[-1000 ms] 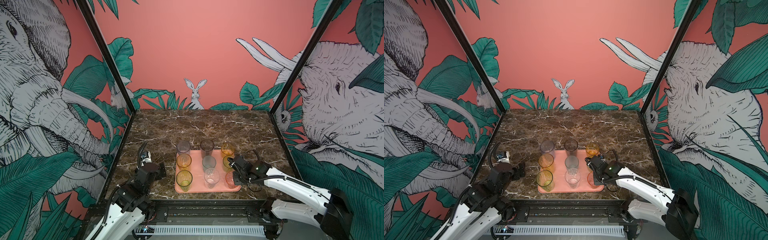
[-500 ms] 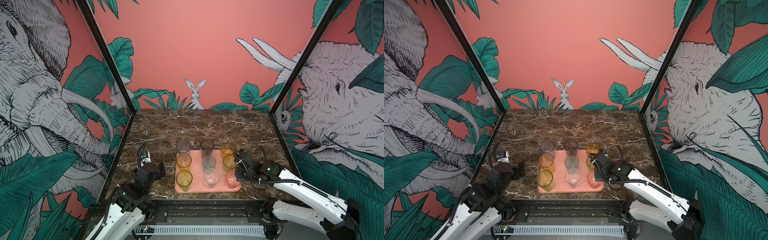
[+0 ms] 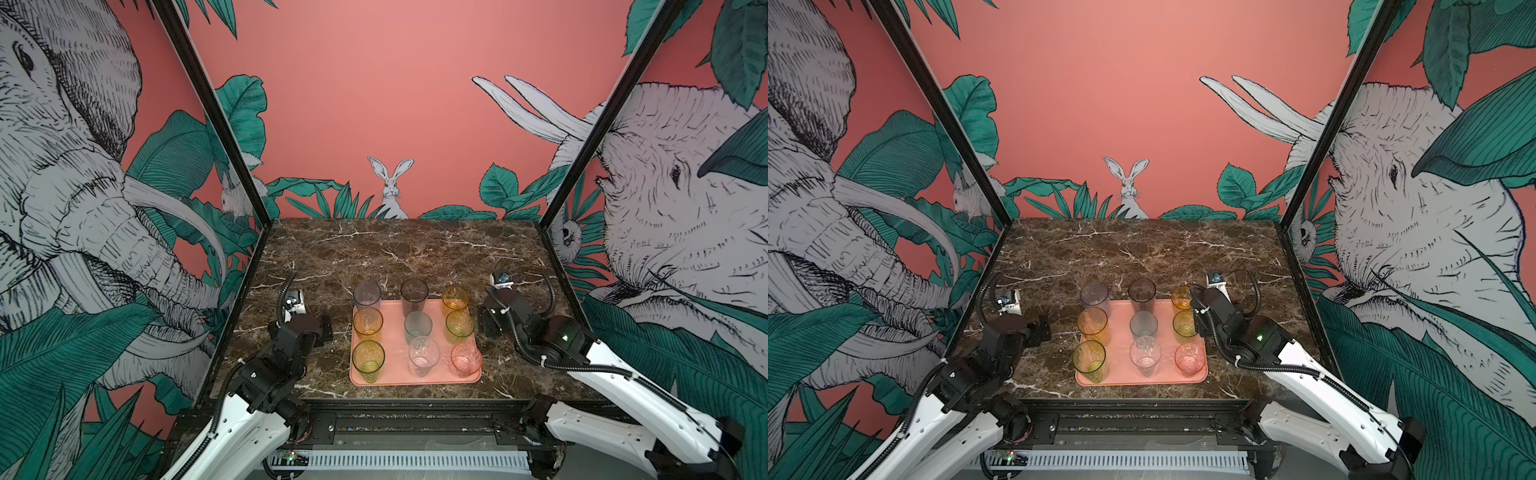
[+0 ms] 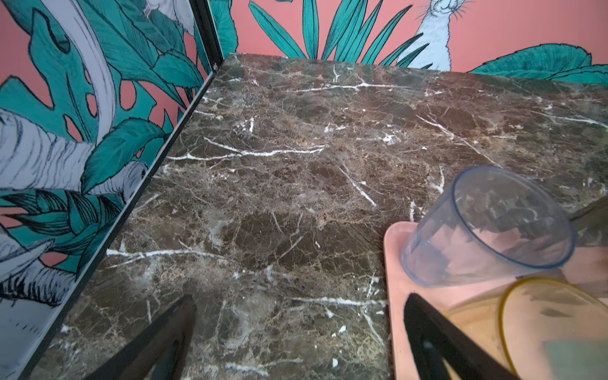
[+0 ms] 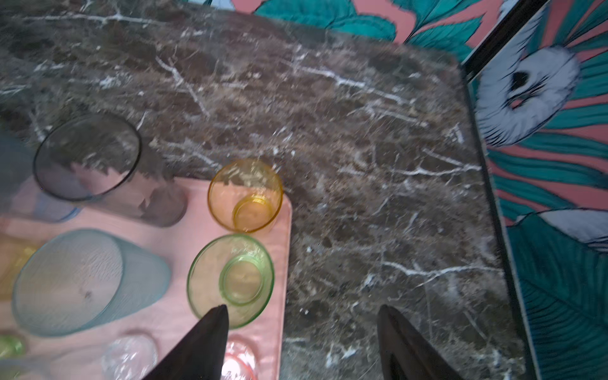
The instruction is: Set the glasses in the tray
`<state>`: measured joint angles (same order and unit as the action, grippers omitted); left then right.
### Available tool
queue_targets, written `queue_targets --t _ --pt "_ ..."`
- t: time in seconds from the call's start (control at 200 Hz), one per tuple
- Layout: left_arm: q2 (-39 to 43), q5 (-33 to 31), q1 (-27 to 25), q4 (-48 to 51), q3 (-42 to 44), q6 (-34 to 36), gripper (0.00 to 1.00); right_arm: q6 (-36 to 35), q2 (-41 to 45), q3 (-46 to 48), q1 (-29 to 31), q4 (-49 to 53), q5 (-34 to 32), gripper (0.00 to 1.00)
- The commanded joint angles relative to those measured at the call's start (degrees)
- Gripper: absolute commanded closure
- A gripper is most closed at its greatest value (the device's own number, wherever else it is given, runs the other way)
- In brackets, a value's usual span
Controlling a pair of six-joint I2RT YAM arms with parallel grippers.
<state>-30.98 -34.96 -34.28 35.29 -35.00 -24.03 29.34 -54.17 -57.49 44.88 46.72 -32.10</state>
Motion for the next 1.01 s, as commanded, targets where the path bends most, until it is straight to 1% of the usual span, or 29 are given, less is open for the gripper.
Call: queue_targets --t 0.0,0.09,0.14,0.185,0.24,0.275,0.32,0.365,0.415,0.47,0.525,0.655,0.74,0.835,0.9,0.945,1.0 --pt "-3.0 -5.3 0.3 -6.5 -2.8 6.4 0.01 -6.7 -1.5 -1.0 -5.2 -7.5 -5.4 0.22" --pt "-6.1 -9.4 0.4 -10.0 -3.8 11.1 0.00 -8.9 -2.7 -0.1 -11.4 -12.9 -1.7 0.21" --pt "-7.8 -13.5 0.3 -11.3 -4.4 12.3 0.00 -10.7 -3.7 0.4 -14.3 -15.8 0.0 0.19" --pt "-9.5 -16.9 0.4 -12.3 -5.1 13.2 0.00 -12.6 -4.8 1.0 -16.2 -18.8 1.0 0.18" --pt "-11.3 -19.4 0.8 -14.7 -5.3 15.4 0.01 -14.8 -6.0 1.7 -18.1 -22.2 1.8 0.16" --pt "-12.4 -20.4 1.4 -16.8 -5.0 16.9 0.00 -15.8 -6.9 2.0 -19.4 -24.2 2.4 0.12" --pt "-13.5 -19.8 2.9 -19.7 -4.3 18.5 0.00 -16.8 -8.1 2.5 -21.0 -26.9 3.4 0.07" --pt "-14.6 -17.6 5.1 -22.0 -3.6 19.0 0.01 -18.3 -9.3 3.2 -22.6 -30.1 5.3 0.01" --pt "-15.9 -14.9 8.0 -23.2 -3.1 18.0 0.00 -20.6 -10.7 4.5 -23.6 -34.0 6.9 0.01" --pt "-17.6 -13.7 10.7 -23.8 -2.8 15.9 0.00 -22.5 -12.0 6.0 -24.2 -38.3 6.3 0.01" --pt "-19.4 -12.2 12.9 -25.3 -2.3 15.4 0.00 -23.9 -13.1 7.7 -24.9 -42.6 5.3 0.01" --pt "-23.8 -11.1 16.5 -31.3 0.4 15.9 0.00 -23.8 -15.6 12.6 -27.7 -53.1 1.9 0.01" --pt "-26.7 -12.3 17.7 -35.4 3.0 17.2 0.00 -23.8 -17.7 14.9 -30.1 -57.3 1.4 0.01" --pt "-28.9 -13.9 18.1 -46.1 8.5 22.3 0.01 -23.9 -19.3 17.8 -32.0 -62.6 1.6 0.01" --pt "-29.6 -14.3 18.5 -52.6 12.7 24.2 0.00 -27.2 -19.7 21.4 -32.4 -69.4 2.7 0.01" --pt "-29.6 -13.7 18.9 -54.0 14.3 24.1 0.00 -29.6 -20.3 24.1 -32.5 -75.5 3.2 0.01" --pt "-29.8 -12.5 19.5 -56.0 15.8 24.0 0.01 -31.1 -21.4 26.3 -32.6 -79.7 2.7 0.01"
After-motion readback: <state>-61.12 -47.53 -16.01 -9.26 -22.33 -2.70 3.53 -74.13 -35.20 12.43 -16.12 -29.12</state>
